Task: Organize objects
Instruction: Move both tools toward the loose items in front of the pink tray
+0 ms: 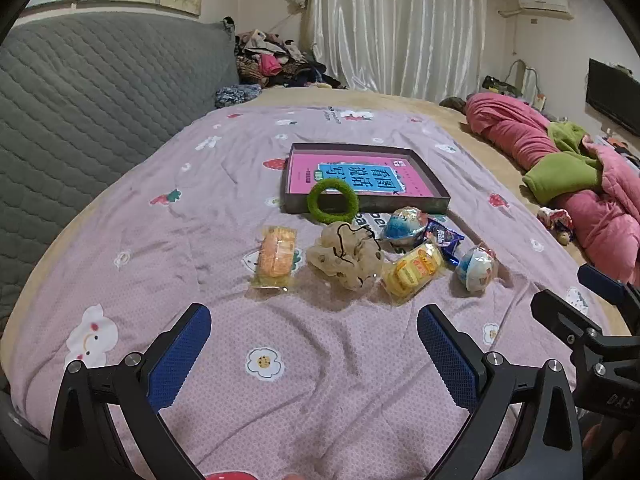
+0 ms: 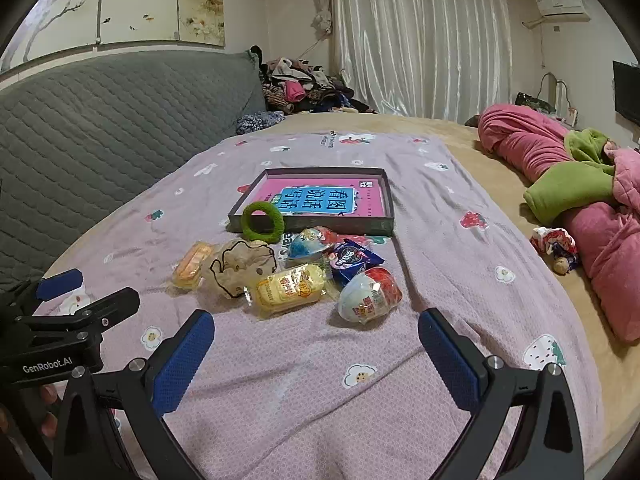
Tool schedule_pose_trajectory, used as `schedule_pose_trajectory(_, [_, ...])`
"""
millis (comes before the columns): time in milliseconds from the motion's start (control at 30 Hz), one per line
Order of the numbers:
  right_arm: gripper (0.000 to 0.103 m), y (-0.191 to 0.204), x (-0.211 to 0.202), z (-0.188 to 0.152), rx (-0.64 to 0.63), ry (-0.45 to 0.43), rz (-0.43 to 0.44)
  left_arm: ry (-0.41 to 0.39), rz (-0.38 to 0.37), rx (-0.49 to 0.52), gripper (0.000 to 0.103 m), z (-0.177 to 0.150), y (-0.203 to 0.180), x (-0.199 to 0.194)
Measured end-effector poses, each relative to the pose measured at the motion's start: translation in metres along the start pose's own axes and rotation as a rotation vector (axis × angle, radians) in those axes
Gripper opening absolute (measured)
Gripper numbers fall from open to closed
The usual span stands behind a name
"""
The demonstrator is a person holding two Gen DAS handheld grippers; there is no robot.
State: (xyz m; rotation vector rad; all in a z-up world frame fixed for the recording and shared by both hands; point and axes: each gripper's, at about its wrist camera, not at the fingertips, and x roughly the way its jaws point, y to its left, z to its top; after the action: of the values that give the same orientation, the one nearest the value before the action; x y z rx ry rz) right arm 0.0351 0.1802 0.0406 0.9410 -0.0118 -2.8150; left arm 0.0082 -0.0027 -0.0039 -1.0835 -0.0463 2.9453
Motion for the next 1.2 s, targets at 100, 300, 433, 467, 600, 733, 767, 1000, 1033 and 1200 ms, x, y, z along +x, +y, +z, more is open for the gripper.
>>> schedule_pose_trajectory(100, [0.103,0.000,0.000,0.000,-0.002,0.002,0.001,0.002,-0.001,0.002,0.103,0.001,0.001,0.001])
schedule_pose_trajectory(300, [0.103,0.000,0.001,-0.001,-0.003,0.005,0.004,-0.004,0.002,0.013,0.103,0.001,-0.001,0.000])
schedule_pose_trajectory(433, [0.103,-0.001,0.000,-0.001,0.000,0.001,0.004,-0.015,-0.008,0.018,0.103,0.001,-0.001,-0.002])
schedule_pose_trajectory(467, [0.103,-0.002,-0.001,-0.001,0.002,-0.003,0.000,-0.019,-0.009,0.021,0.103,0.001,-0.001,-0.003])
schedule_pose_trajectory(600, [0.103,-0.004,-0.005,0.000,0.009,-0.018,-0.006,-0.040,-0.024,0.022,0.103,0.003,-0.001,-0.010])
schedule_pose_trajectory(733, [0.103,-0.006,-0.008,0.003,0.018,-0.027,0.000,-0.059,-0.025,0.023,0.103,0.004,-0.001,-0.015])
schedule_pose_trajectory(767, [0.103,-0.006,-0.009,0.003,0.018,-0.032,0.000,-0.062,-0.026,0.025,0.103,0.005,-0.001,-0.016])
schedule_pose_trajectory(1000, [0.103,-0.008,-0.010,0.010,0.001,-0.038,0.001,-0.081,-0.020,0.040,0.103,0.016,-0.003,-0.016])
schedule_pose_trajectory(1033, [0.103,-0.009,-0.008,0.011,0.004,-0.037,0.002,-0.078,-0.026,0.039,0.103,0.018,-0.004,-0.013])
schedule_pose_trajectory(1200, [0.103,-0.014,-0.001,0.016,0.014,-0.031,0.017,-0.045,-0.039,0.034,0.103,0.022,-0.003,0.004])
